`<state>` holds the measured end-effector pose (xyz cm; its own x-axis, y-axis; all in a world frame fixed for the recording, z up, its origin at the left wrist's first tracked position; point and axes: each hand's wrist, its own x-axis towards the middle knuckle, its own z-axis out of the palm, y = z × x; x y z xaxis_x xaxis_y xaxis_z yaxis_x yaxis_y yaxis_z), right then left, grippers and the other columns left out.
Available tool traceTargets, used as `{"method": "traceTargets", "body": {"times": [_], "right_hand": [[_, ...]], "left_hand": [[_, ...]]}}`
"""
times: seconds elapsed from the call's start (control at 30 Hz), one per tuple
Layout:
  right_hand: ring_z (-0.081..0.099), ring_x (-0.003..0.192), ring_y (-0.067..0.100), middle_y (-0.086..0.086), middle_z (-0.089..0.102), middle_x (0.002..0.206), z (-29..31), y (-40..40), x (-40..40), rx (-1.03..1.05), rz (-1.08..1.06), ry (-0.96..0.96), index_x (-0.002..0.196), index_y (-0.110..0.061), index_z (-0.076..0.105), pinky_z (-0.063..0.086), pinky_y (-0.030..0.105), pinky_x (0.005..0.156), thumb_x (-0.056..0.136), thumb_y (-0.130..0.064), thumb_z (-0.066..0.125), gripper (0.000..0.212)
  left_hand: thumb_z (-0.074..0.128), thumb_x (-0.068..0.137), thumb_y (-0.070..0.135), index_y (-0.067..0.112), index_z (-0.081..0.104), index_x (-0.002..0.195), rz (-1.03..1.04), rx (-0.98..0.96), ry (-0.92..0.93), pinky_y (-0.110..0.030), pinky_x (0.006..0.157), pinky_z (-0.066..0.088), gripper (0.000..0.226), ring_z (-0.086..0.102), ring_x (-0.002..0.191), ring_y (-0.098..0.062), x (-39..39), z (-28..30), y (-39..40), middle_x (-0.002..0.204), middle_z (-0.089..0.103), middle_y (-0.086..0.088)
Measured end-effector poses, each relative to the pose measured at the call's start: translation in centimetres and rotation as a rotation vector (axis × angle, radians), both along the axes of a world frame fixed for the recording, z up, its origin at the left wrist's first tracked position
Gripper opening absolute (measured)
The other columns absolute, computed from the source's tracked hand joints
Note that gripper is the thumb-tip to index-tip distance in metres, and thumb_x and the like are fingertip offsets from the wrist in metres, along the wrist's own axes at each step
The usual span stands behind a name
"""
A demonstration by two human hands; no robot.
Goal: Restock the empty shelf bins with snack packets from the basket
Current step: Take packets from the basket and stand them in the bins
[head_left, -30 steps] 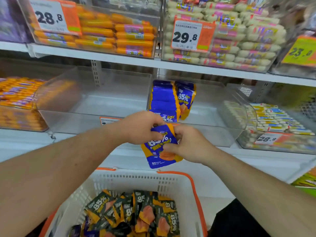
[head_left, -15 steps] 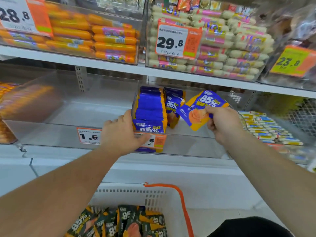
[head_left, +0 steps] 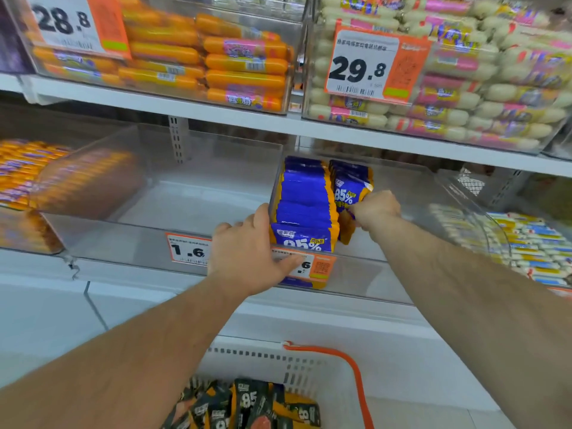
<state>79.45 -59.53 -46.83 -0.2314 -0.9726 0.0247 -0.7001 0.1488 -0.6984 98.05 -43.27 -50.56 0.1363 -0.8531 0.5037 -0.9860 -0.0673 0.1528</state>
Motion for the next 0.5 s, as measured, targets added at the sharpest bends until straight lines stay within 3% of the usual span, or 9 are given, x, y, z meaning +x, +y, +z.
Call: {"method": "traceTargets", "body": {"times": [0.17,0.4,0.5], "right_hand": [[0.072,0.076,0.031,0.015,0.072,0.082,-0.4,-0.3,-0.1,0.035,-0.041,-0.105,0.078,-0.005,0.062,0.061,0.042,0.076,0.072,-0.014,0.077,0.019],[0.073,0.071,0.026,0.012,0.069,0.069,0.8,2.1,-1.5,0.054,-0.059,-0.161,0.080,-0.005,0.066,0.062,0.044,0.074,0.076,-0.017,0.076,0.016],[0.067,0.073,0.027,0.010,0.068,0.077,2.7,4.8,-1.4,-0.071,-0.092,-0.016,0.080,-0.007,0.065,0.058,0.036,0.068,0.077,-0.019,0.067,0.014]], "left_hand": [[0.053,0.071,0.081,0.023,0.033,0.124,-0.005,-0.008,0.002,-0.033,0.085,0.041,0.082,0.064,0.098,-0.015,0.0,0.2,0.1,0.111,0.062,0.008],[0.055,0.071,0.081,0.024,0.032,0.121,-0.039,0.093,0.049,-0.035,0.092,0.045,0.080,0.063,0.102,-0.014,0.1,0.9,0.4,0.116,0.061,0.008],[0.057,0.071,0.080,0.024,0.032,0.125,-0.083,0.174,0.103,-0.036,0.095,0.042,0.081,0.062,0.107,-0.013,0.3,1.7,0.6,0.121,0.060,0.010]]}}
